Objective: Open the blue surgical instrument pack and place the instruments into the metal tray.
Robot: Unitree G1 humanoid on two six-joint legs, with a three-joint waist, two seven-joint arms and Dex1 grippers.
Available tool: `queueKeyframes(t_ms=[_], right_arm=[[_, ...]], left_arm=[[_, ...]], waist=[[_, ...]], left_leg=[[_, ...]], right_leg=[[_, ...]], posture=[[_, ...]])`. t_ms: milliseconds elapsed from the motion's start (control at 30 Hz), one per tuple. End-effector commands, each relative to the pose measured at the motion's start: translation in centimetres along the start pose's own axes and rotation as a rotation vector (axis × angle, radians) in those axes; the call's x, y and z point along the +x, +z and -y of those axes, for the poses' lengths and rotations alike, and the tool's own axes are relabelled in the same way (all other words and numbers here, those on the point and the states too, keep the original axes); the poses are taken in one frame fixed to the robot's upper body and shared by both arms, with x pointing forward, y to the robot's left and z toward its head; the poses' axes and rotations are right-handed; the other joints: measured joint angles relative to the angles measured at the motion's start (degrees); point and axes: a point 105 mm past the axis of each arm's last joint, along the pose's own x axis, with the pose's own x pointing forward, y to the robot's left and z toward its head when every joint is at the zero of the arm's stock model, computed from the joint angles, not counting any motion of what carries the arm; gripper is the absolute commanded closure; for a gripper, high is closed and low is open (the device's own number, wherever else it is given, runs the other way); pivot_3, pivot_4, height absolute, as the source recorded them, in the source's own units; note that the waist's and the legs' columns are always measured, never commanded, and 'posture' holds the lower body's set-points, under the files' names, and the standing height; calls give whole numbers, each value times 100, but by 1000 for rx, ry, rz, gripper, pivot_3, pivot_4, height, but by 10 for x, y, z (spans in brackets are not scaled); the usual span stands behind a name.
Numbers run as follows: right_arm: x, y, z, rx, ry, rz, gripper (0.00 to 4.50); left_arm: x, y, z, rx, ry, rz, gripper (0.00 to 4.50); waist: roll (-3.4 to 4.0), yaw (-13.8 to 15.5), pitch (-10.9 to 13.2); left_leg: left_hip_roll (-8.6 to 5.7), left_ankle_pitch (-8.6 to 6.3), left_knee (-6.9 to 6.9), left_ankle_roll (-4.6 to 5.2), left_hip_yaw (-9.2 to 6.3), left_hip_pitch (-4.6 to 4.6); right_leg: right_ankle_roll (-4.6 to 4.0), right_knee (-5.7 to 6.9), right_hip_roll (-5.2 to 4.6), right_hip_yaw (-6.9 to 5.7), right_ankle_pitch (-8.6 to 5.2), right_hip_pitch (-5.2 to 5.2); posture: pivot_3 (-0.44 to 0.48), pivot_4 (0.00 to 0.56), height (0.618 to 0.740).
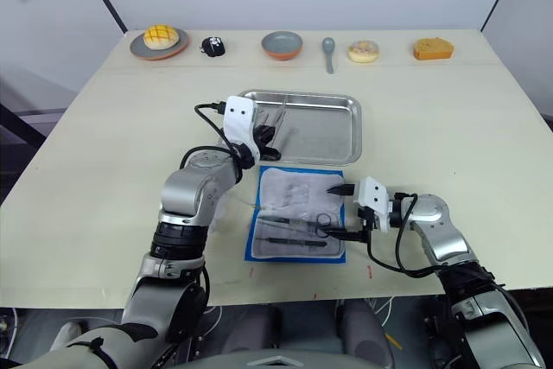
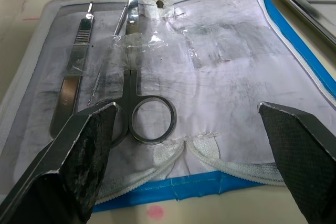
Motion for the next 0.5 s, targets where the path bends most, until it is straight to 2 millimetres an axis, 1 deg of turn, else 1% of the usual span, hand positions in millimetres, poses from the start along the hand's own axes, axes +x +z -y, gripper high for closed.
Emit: queueKeyframes(t_ms=[33,100,167,233,300,400,500], right_arm=[[3,-43,-23,102,64,-166,0],[2,-43,-22,100,65,-167,0],[2,-43,-22,99,65,-170,0],[2,-43,-22,98,65,-169,0],[2,-43,-22,98,65,-169,0],[3,-43,-23,98,62,-168,0],[3,-43,-23,100,60,-165,0]], left_arm=[[12,9,6,9,14,23,4453],[17,10,7,9,21,19,4453],[20,10,7,-26,28,14,4453],[23,12,11,-37,17,3,4453],[25,14,12,-17,18,-3,4453],[26,11,9,-18,33,-27,4453],[26,7,11,-47,15,-44,4453]], waist=[[0,-4,0],[0,-12,0],[0,-10,1],[0,-9,1],[0,-10,1],[0,-11,1],[0,-11,1]], left_leg=[[0,0,0,0,1,0],[-1,1,0,-1,1,-2],[-1,5,-1,-9,0,-2],[-1,6,-1,-11,1,-2],[-1,7,-1,-12,1,-2],[-1,12,-1,-21,1,-2],[-1,14,-1,-24,1,-2]], right_leg=[[0,-1,0,1,0,0],[0,-3,0,1,0,-2],[0,-3,0,0,0,-2],[0,-2,0,0,0,-1],[0,-2,0,0,0,-1],[1,-2,0,0,0,-2],[1,-2,0,0,0,-1]], posture=[[0,150,732],[0,150,732],[0,150,732],[0,150,732],[0,150,732],[0,150,732],[0,150,732]])
